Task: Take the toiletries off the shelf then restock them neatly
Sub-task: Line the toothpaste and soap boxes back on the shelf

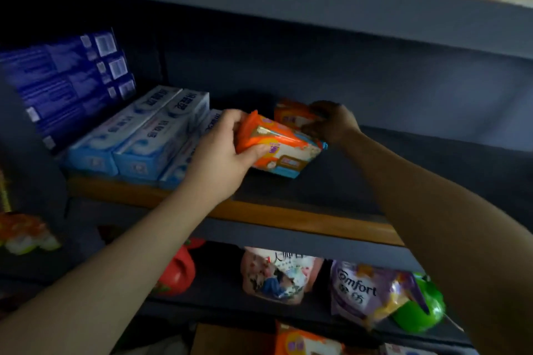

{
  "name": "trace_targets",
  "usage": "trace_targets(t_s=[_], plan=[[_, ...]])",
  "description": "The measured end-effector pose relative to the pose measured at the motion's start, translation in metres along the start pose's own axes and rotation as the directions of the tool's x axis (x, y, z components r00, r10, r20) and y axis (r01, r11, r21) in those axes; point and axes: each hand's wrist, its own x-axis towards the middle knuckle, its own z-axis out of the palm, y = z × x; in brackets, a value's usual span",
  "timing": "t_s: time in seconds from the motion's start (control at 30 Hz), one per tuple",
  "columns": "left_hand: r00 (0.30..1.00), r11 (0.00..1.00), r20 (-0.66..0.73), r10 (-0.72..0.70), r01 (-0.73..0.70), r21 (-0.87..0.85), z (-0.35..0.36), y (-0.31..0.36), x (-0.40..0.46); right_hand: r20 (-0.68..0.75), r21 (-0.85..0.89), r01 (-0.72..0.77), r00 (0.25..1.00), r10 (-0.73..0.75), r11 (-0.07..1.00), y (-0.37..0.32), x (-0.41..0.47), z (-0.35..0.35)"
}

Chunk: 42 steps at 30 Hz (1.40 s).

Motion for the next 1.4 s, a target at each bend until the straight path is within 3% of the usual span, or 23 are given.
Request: trace_targets(t_s=[0.2, 0.33, 0.43, 0.5, 0.53, 0.6, 0.63, 0.77, 0.8, 0.87, 0.93, 1.07, 1.17, 1.3, 1.4], plan=[[0.995, 0.986, 0.036, -0.091, 0.095, -0.135, 0.003, -0.013, 0.017, -0.170, -0.178, 0.042, 0.983, -0.073, 0.983, 0.010, 0.043, 0.019], [1.000, 0.999, -0.018, -0.007, 0.006, -0.031, 0.009, -0.017, 0.017, -0.179, -0.251, -0.024, 0.984, -0.022, 0.968, 0.009, 0.052, 0.021], [0.999, 0.999, -0.035, 0.040, -0.040, 0.027, 0.013, -0.016, 0.016, -0.193, -0.286, 0.117, 0.965, -0.177, 0.951, -0.009, 0.028, 0.003], [0.997, 0.998, -0.056, 0.061, -0.059, 0.036, 0.013, -0.015, 0.016, -0.026, -0.002, 0.244, 0.969, -0.244, 0.970, -0.027, -0.013, -0.011], [0.996, 0.997, -0.065, 0.067, -0.065, 0.035, 0.013, -0.015, 0.015, 0.124, 0.177, 0.223, 0.961, -0.247, 0.959, -0.033, -0.035, -0.016], [0.994, 0.994, -0.062, 0.088, -0.084, 0.065, 0.014, -0.013, 0.014, 0.357, 0.219, 0.183, 0.899, -0.253, 0.958, -0.034, -0.067, -0.021], [0.993, 0.991, -0.050, 0.104, -0.099, 0.093, 0.015, -0.011, 0.014, 0.378, 0.161, 0.224, 0.886, -0.270, 0.961, -0.030, -0.074, -0.022], [0.944, 0.905, -0.061, 0.324, -0.290, 0.312, 0.014, -0.009, 0.001, 0.158, 0.003, 0.265, 0.952, -0.262, 0.964, -0.017, -0.069, -0.022], [0.892, 0.842, -0.078, 0.445, -0.388, 0.375, 0.010, -0.011, -0.005, 0.106, -0.084, 0.259, 0.963, -0.249, 0.962, -0.014, -0.064, -0.022], [0.748, 0.625, -0.030, 0.663, -0.531, 0.573, -0.002, -0.017, -0.016, 0.024, -0.275, 0.196, 0.980, -0.197, 0.941, -0.004, -0.051, -0.021], [0.695, 0.508, 0.007, 0.719, -0.532, 0.677, -0.010, -0.029, -0.020, -0.034, -0.362, 0.112, 0.990, -0.134, 0.925, -0.001, -0.039, -0.018], [0.778, 0.557, 0.005, 0.628, -0.453, 0.696, -0.009, -0.032, -0.019, -0.084, -0.448, 0.008, 0.995, -0.050, 0.894, -0.009, -0.016, -0.009], [0.780, 0.603, -0.029, 0.625, -0.459, 0.653, -0.007, -0.036, -0.016, -0.069, -0.474, -0.007, 0.997, -0.029, 0.880, -0.013, 0.000, 0.000], [0.814, 0.654, -0.002, 0.581, -0.465, 0.597, -0.008, -0.038, -0.010, -0.158, -0.415, -0.055, 0.987, -0.012, 0.908, -0.011, 0.019, 0.010], [0.806, 0.640, 0.000, 0.592, -0.470, 0.607, -0.006, -0.038, -0.008, -0.164, -0.399, -0.068, 0.987, 0.002, 0.915, -0.010, 0.022, 0.016]])
